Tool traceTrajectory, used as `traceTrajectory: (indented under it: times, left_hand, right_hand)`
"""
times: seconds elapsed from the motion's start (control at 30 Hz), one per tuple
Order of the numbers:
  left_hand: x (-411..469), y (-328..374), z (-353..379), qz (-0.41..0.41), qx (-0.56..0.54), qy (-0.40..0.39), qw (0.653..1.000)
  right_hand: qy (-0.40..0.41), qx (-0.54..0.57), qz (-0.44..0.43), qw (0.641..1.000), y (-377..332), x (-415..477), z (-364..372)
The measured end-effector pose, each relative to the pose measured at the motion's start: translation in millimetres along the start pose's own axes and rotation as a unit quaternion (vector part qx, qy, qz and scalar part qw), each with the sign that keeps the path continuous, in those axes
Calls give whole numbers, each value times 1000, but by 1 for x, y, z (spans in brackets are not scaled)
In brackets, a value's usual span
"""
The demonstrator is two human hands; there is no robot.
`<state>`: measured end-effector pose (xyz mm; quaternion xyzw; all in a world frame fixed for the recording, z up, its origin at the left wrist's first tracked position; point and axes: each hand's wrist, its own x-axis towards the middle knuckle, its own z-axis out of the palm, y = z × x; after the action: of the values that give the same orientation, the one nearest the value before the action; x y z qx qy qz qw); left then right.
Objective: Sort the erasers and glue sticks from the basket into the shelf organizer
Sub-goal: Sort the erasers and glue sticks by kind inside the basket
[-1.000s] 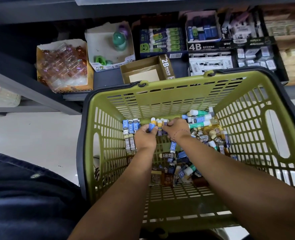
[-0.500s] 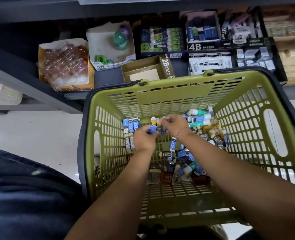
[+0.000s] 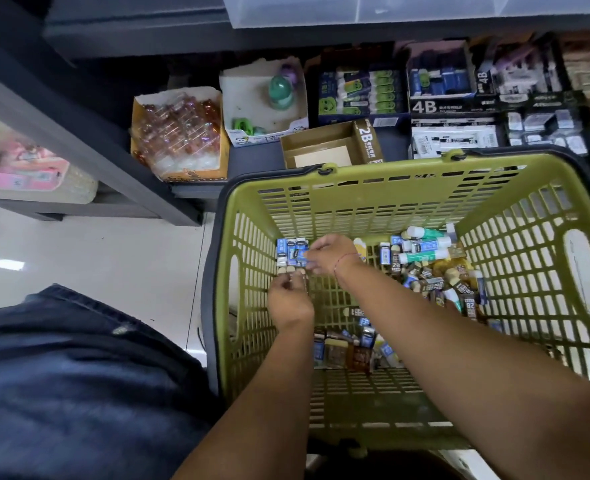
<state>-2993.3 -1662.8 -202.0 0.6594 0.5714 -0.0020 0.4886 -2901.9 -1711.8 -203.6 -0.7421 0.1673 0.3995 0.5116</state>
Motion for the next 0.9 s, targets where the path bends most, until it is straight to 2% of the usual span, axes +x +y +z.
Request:
traceTrajectory:
  times: [0.1, 0.17, 0.3, 0.43, 0.53, 0.63, 0.7, 0.8, 0.9]
  left_hand:
    - [2, 1, -1, -24, 15, -11, 1000]
    - [1, -2, -1, -38, 63, -32, 997]
    - [-2, -13, -4, -37, 168, -87, 981]
    - [-1, -20, -4, 34, 256, -164, 952]
    - [-4, -24, 2, 94, 268, -281, 917]
    - [-12, -27, 7, 88, 310, -387, 864]
    - [-13, -28, 10, 100, 347, -404, 841]
    - [-15, -23, 9, 106, 343, -415, 836]
    - [-17, -18, 11, 122, 371, -427, 816]
  right_hand:
    - [82, -31, -11, 996, -1, 7, 16]
    - [92, -19, -2, 996, -1, 9, 22]
    - [18, -38, -19, 999, -1, 12, 26]
    - [-78, -96, -43, 991, -5, 3, -5]
    - [-147, -263, -75, 951, 5, -10, -46]
    - [-217, -432, -68, 873, 28, -19, -81]
    - [-241, -491, -61, 835, 42, -23, -93]
    - [-225, -523, -84, 818, 52, -28, -96]
    - [-189, -561, -125, 796, 61, -27, -93]
